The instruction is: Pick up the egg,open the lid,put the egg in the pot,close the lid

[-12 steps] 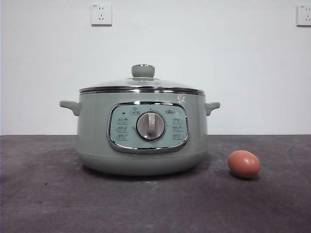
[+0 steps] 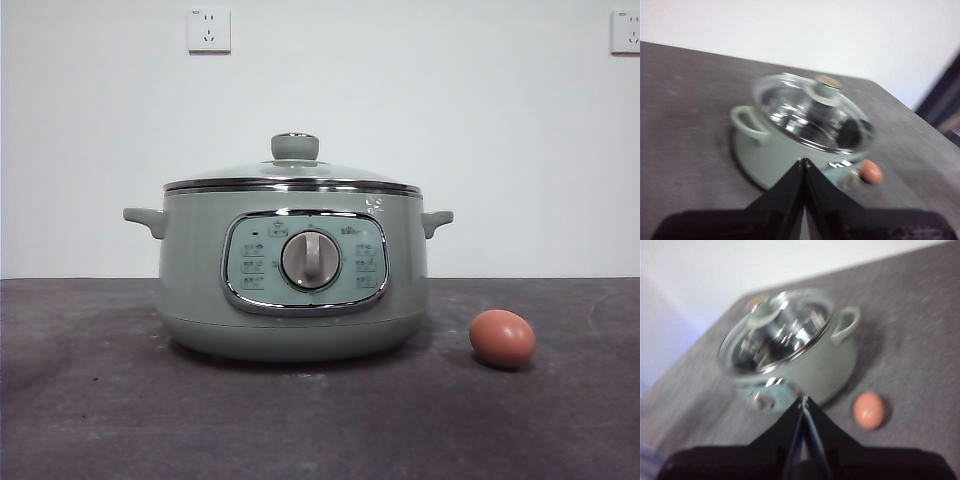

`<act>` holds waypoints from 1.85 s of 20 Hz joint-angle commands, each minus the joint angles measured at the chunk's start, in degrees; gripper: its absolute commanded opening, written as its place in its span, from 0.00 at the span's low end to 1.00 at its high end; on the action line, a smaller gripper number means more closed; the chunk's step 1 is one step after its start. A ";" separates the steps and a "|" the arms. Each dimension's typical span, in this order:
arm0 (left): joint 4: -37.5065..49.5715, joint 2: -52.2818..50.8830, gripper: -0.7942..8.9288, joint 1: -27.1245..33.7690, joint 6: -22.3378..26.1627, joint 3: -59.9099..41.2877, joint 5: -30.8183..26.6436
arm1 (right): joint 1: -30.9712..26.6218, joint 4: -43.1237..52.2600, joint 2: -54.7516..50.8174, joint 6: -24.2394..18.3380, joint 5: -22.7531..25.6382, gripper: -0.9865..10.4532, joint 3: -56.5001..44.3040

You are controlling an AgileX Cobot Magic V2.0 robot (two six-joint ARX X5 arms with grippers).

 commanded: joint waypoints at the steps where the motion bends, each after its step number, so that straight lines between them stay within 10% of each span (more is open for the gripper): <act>1: -3.54 2.43 0.08 0.07 4.35 2.91 3.74 | 0.11 -6.80 4.83 -9.46 -3.56 0.08 5.92; 9: -17.90 8.85 0.08 0.02 13.90 11.17 11.52 | 0.59 -25.38 15.23 -20.87 -6.84 0.08 19.08; 20: -27.02 12.79 0.10 -0.02 18.99 14.91 11.23 | 1.60 -32.59 18.03 -23.02 -6.29 0.10 21.07; 26: -26.93 12.79 0.66 -0.02 18.56 14.95 10.91 | 1.60 -32.52 18.03 -21.70 -6.23 0.50 21.07; 37: -26.47 12.81 0.66 -0.02 18.56 14.95 10.93 | 1.66 -31.12 20.09 -20.59 -3.28 0.55 21.07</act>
